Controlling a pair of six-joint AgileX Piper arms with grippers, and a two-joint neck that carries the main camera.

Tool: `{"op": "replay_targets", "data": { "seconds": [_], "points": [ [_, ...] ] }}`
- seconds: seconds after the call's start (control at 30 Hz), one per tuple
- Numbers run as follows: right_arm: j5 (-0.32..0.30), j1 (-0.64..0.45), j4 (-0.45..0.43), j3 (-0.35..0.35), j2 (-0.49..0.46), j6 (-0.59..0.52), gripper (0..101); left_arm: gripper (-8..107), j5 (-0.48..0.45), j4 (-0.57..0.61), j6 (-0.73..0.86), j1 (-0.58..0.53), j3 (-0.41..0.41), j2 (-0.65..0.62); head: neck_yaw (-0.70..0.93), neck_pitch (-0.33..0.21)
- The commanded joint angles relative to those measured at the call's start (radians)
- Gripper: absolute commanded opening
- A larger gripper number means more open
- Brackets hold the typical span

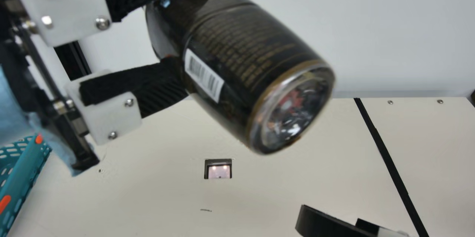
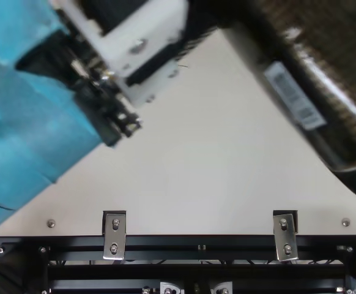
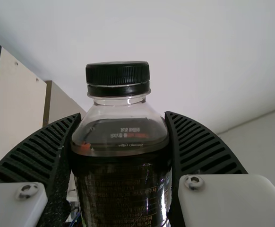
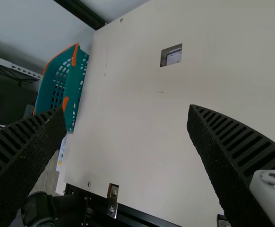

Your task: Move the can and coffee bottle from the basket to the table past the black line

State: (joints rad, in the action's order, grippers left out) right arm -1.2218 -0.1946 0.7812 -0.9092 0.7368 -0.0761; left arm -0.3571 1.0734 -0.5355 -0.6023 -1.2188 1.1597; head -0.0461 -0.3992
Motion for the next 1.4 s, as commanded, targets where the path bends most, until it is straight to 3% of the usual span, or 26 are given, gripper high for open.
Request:
{"op": "replay_targets", "data": {
  "seconds": [0.0,1.0,1.37],
  "points": [
    [0.000,0.000,0.000,0.000,0.000,0.000,101,10,0.005,0.037,0.031,-0.017,-0.014,0.013,-0.009,-0.020],
    [0.000,0.000,0.000,0.000,0.000,0.000,101,10,0.016,0.075,0.068,-0.037,-0.033,0.033,-0.009,-0.020],
    [0.000,0.000,0.000,0.000,0.000,0.000,101,10,-0.028,0.142,0.151,0.072,-0.002,0.042,-0.009,-0.020]
  ]
}}
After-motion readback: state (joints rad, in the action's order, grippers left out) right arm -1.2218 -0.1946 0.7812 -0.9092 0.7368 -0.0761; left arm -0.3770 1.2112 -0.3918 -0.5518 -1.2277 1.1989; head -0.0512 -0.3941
